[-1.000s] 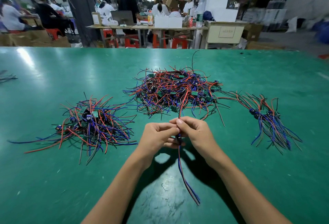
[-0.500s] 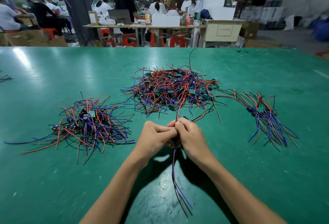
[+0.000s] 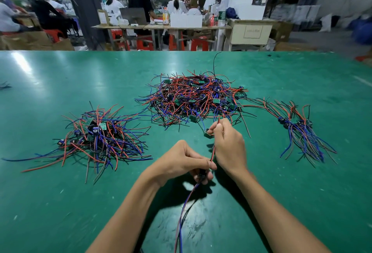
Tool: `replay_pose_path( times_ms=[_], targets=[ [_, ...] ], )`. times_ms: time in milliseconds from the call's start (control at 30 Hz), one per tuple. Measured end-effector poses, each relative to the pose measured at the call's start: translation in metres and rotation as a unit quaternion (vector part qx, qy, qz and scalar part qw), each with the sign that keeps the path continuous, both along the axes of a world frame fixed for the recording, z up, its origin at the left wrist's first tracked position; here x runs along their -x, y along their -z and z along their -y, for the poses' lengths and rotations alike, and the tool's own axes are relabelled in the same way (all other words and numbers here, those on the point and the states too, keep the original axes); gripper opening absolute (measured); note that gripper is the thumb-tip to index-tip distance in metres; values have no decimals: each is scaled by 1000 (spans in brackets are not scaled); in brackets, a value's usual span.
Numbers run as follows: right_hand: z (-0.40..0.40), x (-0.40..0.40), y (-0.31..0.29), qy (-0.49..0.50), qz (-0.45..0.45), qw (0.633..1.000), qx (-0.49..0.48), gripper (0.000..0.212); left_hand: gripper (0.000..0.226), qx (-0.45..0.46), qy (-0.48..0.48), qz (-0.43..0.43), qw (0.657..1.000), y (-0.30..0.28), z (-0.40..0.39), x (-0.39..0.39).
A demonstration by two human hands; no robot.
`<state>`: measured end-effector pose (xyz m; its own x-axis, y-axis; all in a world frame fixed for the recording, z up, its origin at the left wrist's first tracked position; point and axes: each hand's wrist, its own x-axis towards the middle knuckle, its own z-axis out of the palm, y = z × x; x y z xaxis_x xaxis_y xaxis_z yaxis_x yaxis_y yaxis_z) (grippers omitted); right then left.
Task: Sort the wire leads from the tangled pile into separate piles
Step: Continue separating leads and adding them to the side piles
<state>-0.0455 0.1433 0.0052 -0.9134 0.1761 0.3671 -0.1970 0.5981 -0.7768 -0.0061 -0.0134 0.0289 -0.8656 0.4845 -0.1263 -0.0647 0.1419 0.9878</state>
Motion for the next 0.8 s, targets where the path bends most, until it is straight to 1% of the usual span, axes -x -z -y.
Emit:
replay_pose_path(
  times_ms=[33, 67, 100, 133, 167, 200, 233, 267, 300, 333, 367, 400, 467, 500, 533, 600, 667, 800],
  targets=[
    [-2, -1, 1, 22, -31, 996, -80, 32, 14, 0, 5, 4, 1000, 0, 1, 0],
    [-4, -1, 0, 37, -62, 991, -115, 33, 14, -1, 13, 8, 1000, -1, 3, 0],
    [-5, 0, -1, 39, -84, 989, -114, 32, 13, -6, 23, 15, 1000, -1, 5, 1],
    [-5, 1, -3, 22, -100, 992, -72, 29, 11, -13, 33, 22, 999, -2, 7, 1],
    [-3, 1, -3, -13, -101, 995, 10, 27, 11, -19, 39, 27, 999, -2, 9, 1],
    [-1, 1, -4, -50, -76, 989, 119, 27, 11, -24, 40, 28, 998, -2, 12, 2],
    [2, 1, -6, -77, -28, 970, 230, 29, 12, -28, 37, 26, 999, -2, 13, 2],
    [3, 0, -9, -98, 34, 938, 329, 30, 12, -32, 29, 21, 999, -1, 14, 2],
    [3, -1, -12, -115, 90, 906, 398, 30, 12, -37, 16, 14, 999, 0, 14, 1],
    [2, 0, -13, -131, 127, 885, 427, 28, 12, -46, -4, 5, 999, 0, 13, 2],
    [1, 0, -13, -144, 147, 881, 426, 27, 13, -61, -33, -6, 998, 0, 12, 2],
    [-1, 0, -12, -153, 150, 893, 395, 24, 14, -84, -69, -15, 994, -1, 10, 3],
    [-3, -3, -7, -174, 118, 939, 271, 19, 17, -152, -165, -13, 975, -3, 8, 7],
    [-2, -6, -4, -200, 94, 952, 214, 24, 17, -188, -218, -5, 958, -4, 8, 9],
    [1, -10, -2, -229, 77, 953, 180, 29, 15, -214, -268, 0, 939, -3, 9, 11],
    [8, -18, -2, -271, 75, 942, 183, 28, 12, -235, -334, -5, 913, -2, 11, 13],
    [14, -23, -6, -273, 80, 932, 223, 23, 10, -253, -356, -6, 900, 0, 11, 14],
    [16, -23, -10, -224, 100, 922, 298, 17, 13, -271, -351, -7, 896, 0, 8, 13]
  ],
)
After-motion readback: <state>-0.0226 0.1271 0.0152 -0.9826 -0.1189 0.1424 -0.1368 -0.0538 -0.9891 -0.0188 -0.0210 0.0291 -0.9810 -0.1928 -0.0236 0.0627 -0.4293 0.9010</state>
